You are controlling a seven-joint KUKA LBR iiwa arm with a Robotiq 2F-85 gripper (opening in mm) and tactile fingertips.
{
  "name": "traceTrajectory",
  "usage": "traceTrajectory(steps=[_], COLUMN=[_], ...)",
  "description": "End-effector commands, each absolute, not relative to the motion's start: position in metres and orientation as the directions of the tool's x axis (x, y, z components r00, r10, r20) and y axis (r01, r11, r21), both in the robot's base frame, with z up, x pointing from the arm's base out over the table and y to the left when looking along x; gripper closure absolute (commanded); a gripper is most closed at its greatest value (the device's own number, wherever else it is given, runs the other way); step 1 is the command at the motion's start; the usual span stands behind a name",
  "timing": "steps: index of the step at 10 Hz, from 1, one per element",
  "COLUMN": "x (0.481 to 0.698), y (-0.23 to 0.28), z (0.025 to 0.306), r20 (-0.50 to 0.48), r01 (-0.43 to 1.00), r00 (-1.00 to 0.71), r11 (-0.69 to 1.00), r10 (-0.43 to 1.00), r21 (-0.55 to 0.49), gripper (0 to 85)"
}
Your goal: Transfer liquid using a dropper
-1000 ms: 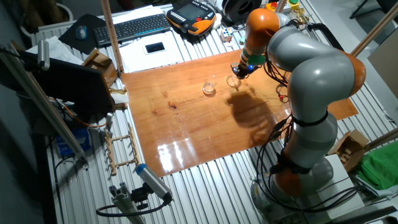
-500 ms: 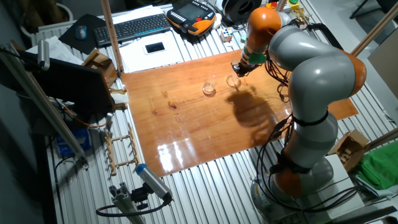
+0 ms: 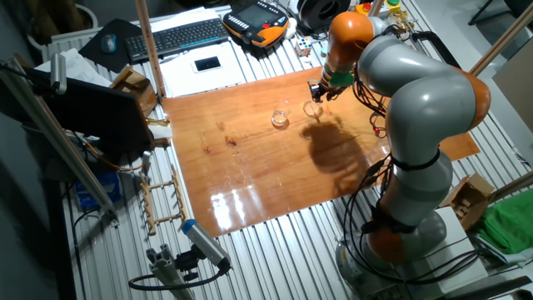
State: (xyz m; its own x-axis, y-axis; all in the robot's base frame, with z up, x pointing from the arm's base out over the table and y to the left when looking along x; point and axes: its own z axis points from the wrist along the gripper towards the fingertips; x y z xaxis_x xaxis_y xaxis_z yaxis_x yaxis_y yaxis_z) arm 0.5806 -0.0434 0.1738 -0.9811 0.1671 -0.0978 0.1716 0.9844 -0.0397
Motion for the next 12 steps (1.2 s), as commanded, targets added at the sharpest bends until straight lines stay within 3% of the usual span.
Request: traceTrajectory(steps=[1, 12], x=[0.581, 0.591], y=[-0.047, -0.054], z=[0.172, 0.13], r20=[-0.102, -0.116], r01=[0.171, 0.154], r00=[-0.981, -0.981], r11=[0.984, 0.988], r10=[0.167, 0.153], r21=[-0.038, -0.005], gripper=[38.7, 38.3])
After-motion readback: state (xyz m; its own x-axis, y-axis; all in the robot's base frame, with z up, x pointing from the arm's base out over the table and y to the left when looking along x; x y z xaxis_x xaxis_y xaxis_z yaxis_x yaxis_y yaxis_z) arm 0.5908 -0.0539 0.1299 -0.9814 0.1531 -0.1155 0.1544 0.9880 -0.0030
